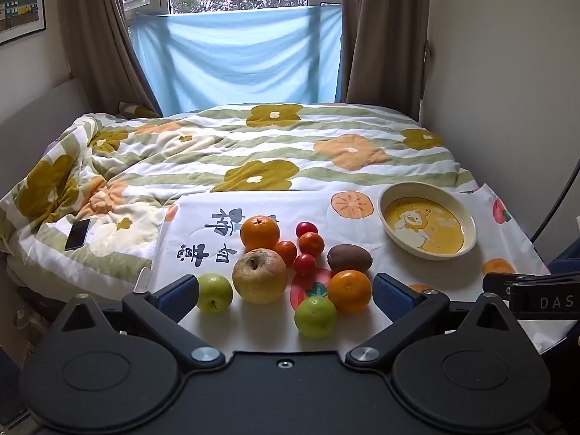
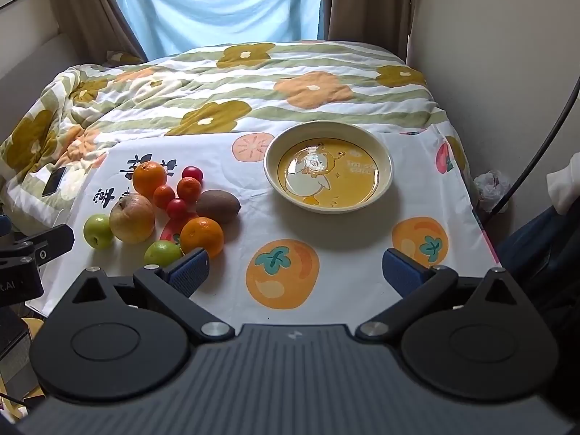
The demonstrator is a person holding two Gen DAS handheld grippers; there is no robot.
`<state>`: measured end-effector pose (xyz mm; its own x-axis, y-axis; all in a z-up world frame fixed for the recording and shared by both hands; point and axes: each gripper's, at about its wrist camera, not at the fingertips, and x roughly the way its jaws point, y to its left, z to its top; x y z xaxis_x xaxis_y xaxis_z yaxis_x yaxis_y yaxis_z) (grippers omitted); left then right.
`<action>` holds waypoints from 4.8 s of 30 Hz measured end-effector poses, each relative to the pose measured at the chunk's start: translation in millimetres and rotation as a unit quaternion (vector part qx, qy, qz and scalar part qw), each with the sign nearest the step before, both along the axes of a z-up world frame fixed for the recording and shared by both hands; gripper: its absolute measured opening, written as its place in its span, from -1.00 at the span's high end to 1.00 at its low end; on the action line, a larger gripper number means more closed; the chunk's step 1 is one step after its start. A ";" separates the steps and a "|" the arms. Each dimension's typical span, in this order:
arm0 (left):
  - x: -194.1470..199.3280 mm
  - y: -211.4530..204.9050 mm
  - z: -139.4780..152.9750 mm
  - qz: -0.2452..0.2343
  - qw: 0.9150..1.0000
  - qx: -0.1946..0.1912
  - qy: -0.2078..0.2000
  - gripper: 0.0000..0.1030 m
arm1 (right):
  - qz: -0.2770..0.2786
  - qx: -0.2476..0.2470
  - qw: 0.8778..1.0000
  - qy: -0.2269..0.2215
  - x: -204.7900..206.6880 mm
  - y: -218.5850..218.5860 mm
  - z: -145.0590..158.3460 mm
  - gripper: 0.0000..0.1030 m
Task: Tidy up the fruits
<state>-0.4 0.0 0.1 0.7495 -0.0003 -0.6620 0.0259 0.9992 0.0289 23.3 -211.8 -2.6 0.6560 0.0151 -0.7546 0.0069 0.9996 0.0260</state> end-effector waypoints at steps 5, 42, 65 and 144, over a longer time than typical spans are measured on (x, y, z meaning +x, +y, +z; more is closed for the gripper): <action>-1.5 0.1 -0.2 0.001 1.000 -0.001 0.000 -1.00 | 0.002 0.001 1.000 -0.001 -2.2 0.3 1.4 -1.00; -5.9 4.1 -2.4 0.002 1.000 0.004 0.000 -1.00 | 0.003 0.004 1.000 -0.002 -3.7 -0.4 2.2 -1.00; 12.5 12.2 -24.6 -0.065 0.997 -0.049 0.010 -1.00 | 0.000 0.029 0.999 0.014 6.0 0.4 -19.4 -1.00; 43.7 -57.0 -121.4 0.065 0.993 0.070 0.071 -0.13 | 0.308 0.127 0.943 0.020 119.5 13.6 -116.1 -0.39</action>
